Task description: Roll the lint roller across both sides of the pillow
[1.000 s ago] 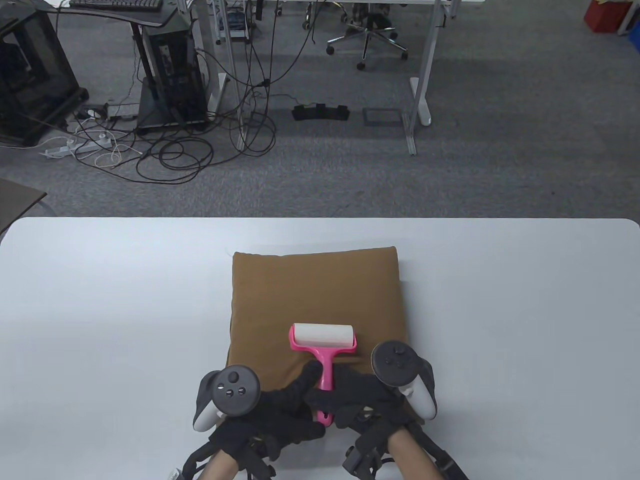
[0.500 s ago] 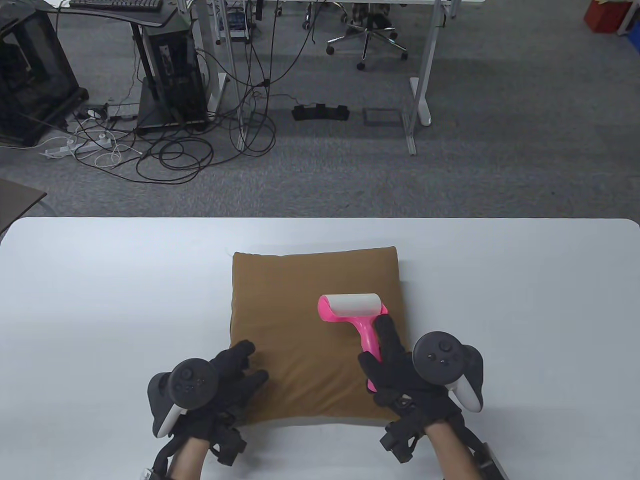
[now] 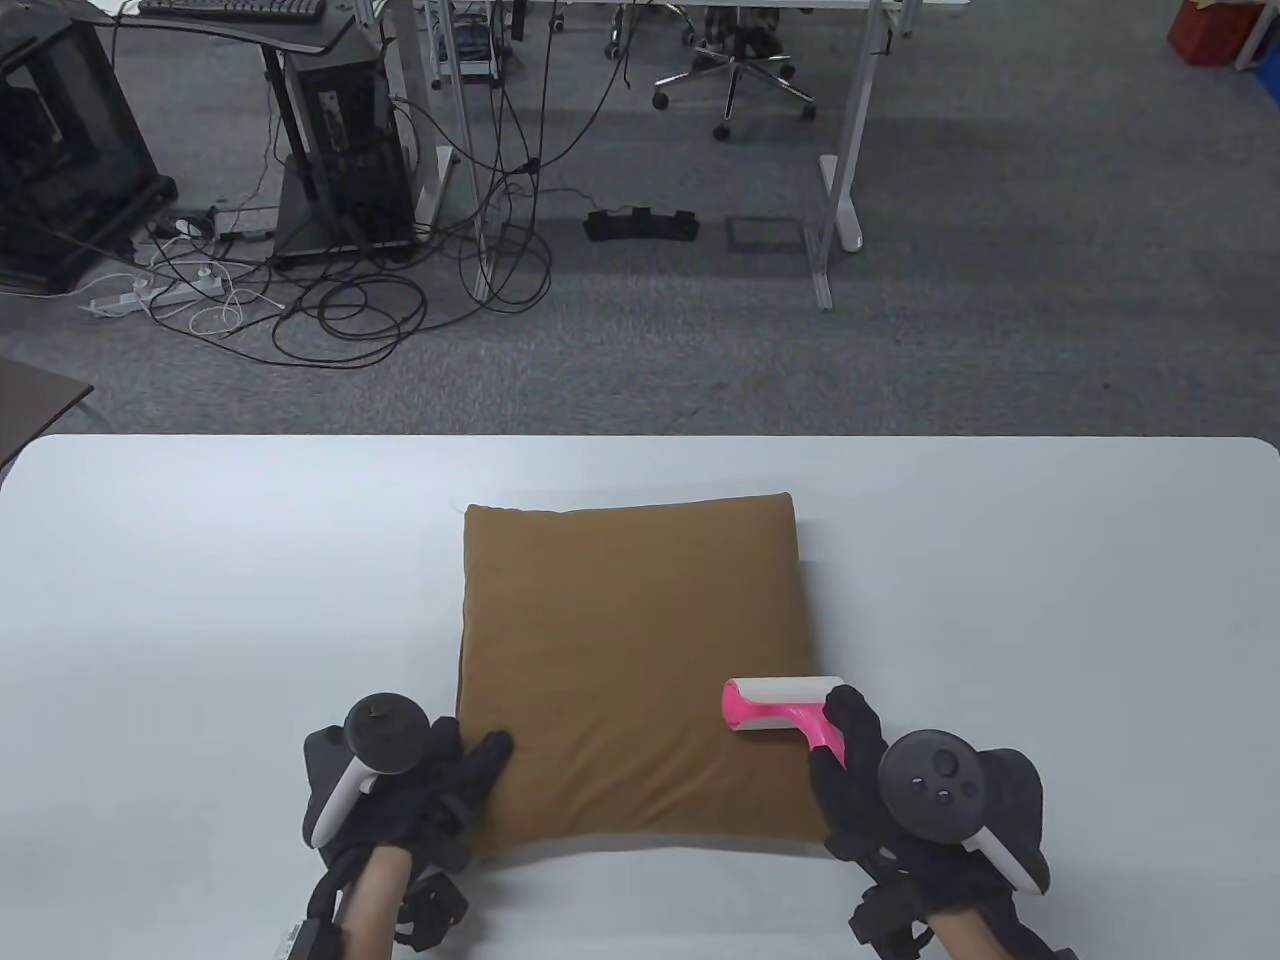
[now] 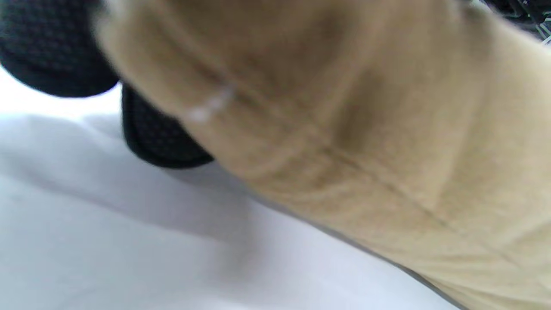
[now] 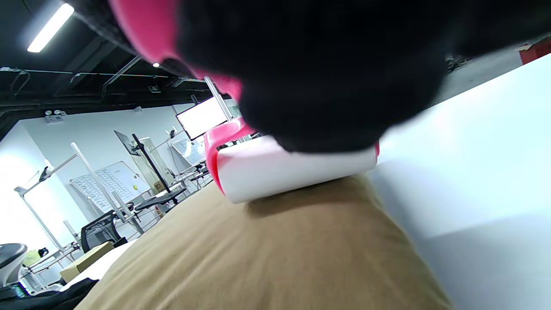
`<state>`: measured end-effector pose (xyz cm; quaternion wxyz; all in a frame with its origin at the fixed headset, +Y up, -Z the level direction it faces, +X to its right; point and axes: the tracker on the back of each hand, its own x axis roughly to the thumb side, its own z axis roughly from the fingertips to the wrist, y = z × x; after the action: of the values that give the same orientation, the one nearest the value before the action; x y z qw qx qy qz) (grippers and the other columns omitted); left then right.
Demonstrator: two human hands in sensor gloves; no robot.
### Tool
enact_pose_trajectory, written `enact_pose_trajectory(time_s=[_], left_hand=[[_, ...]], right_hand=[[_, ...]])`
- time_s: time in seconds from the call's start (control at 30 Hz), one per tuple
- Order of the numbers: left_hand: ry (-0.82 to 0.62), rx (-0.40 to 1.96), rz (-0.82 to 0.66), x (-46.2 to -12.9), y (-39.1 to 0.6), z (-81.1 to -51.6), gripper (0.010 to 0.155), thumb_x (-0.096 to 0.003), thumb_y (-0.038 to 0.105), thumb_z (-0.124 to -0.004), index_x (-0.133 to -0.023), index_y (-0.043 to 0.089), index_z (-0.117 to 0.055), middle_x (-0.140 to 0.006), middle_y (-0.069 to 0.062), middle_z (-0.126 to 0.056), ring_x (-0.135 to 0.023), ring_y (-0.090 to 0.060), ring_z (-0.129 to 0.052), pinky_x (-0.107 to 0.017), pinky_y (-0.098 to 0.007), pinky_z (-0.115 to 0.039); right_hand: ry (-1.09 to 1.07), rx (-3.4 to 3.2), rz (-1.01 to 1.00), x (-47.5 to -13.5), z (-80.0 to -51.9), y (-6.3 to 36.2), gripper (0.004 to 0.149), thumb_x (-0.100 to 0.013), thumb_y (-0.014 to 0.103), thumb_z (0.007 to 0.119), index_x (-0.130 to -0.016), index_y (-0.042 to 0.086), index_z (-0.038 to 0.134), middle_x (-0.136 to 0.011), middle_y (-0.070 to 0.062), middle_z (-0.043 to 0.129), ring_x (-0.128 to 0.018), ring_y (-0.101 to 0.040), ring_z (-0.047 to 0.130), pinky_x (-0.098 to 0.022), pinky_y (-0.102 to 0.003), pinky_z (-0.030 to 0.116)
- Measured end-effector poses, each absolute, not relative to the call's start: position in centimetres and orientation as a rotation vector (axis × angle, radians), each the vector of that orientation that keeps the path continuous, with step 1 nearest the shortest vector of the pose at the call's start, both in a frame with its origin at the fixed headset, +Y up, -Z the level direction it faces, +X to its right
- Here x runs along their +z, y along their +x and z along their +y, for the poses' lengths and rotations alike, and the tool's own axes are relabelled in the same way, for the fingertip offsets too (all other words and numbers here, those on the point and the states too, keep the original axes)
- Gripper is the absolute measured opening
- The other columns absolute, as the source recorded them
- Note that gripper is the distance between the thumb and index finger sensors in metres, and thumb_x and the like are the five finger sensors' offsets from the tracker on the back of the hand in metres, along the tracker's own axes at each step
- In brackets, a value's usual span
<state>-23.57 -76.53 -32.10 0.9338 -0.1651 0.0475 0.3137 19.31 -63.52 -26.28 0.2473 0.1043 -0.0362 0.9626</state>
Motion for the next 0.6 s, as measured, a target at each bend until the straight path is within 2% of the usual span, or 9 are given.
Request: enact_pose_trajectory(time_s=[0.33, 0.6], left_hand=[[-0.214, 0.679, 0.107, -32.9, -22.2, -77.0, 0.088, -0.048, 0.065, -0.058, -0.106, 0.0, -0.046, -0.077, -0.015, -0.09, -0.035, -0.024, -0.103, -0.035, -0.05, -0.083], [-0.21, 0.699, 0.105, -32.7, -22.2, -77.2, 0.089, -0.0479, 0.065, -0.059, -0.106, 0.0, -0.045, -0.078, -0.015, -0.089, -0.036, -0.025, -0.102, -0.036, -0.051, -0.083]], right_hand=[[0.223, 2.646, -0.125, -26.7, -64.6, 19.4, 0.055, -0.061, 0.035, 0.064, -0.103, 0.001, 0.055, -0.037, -0.019, 0.099, 0.0, -0.009, 0.095, -0.003, -0.036, 0.085], [0.035, 2.665, -0.152, -32.0, -64.9, 18.4, 0.051, -0.061, 0.04, 0.067, -0.106, 0.016, 0.062, -0.055, -0.021, 0.102, -0.008, -0.011, 0.099, -0.006, -0.037, 0.087]])
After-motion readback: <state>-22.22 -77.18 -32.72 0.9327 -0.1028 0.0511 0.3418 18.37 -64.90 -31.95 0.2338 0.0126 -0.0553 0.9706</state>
